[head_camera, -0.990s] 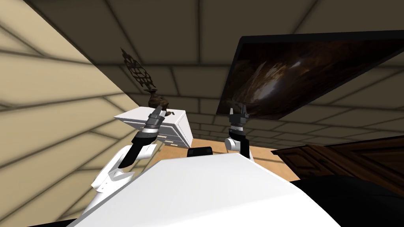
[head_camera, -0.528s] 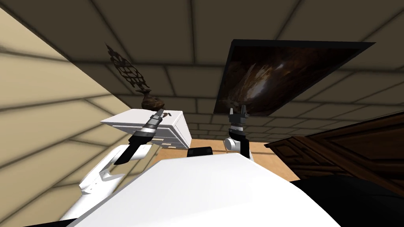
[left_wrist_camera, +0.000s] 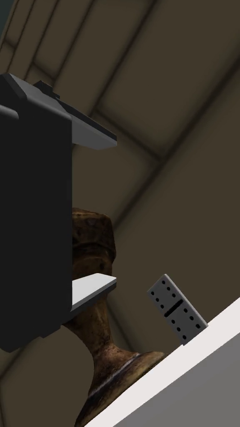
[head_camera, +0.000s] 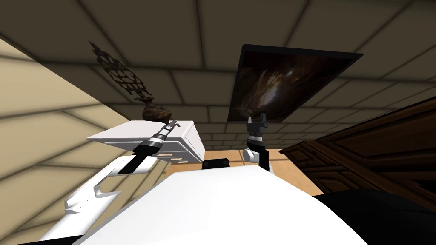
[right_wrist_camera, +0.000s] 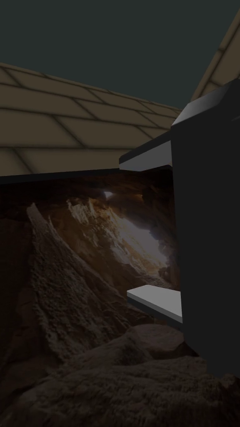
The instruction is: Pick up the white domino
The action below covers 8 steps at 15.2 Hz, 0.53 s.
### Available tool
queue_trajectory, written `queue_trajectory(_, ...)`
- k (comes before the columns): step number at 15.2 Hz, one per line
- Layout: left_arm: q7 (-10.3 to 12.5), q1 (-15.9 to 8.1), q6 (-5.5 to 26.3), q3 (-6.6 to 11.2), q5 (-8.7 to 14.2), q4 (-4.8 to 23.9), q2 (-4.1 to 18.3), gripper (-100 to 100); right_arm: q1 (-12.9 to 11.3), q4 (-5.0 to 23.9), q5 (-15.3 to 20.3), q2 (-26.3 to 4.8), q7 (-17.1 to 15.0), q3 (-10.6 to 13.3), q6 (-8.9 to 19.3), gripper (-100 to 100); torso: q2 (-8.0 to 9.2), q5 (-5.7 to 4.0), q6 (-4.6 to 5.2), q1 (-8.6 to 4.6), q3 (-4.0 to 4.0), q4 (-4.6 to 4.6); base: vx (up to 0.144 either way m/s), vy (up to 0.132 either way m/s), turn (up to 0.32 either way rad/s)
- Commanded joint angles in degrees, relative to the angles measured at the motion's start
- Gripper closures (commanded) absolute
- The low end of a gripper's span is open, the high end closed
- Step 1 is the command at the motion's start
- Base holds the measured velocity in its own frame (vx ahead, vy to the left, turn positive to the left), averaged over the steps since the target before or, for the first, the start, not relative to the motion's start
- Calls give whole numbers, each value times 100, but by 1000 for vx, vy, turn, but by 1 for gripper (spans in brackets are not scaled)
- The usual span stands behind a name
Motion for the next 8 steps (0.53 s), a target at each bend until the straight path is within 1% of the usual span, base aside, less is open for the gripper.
queue_trajectory(1, -94, 17, 113, 26, -36, 161, 118, -100, 0, 0, 0, 0, 0, 0, 0, 0, 0, 0, 0, 0, 0, 0, 13, -10, -118)
queue_trajectory(4, -269, 121, 418, 110, -98, 350, 391, -100, 0, 0, 0, 0, 0, 0, 0, 0, -1, 0, -3, 1, 0, 0, 14, -11, -124)
queue_trajectory(7, -423, 212, 667, 174, -147, 503, 610, -100, 0, 0, 0, 0, 0, 0, 0, 0, -2, -1, -3, -1, -1, 0, 18, -12, -128)
queue_trajectory(8, -344, 152, 556, 142, -123, 450, 529, -100, 0, 0, 0, 0, 0, 0, 0, 0, -2, 0, -2, -1, -1, 0, 11, -5, -43)
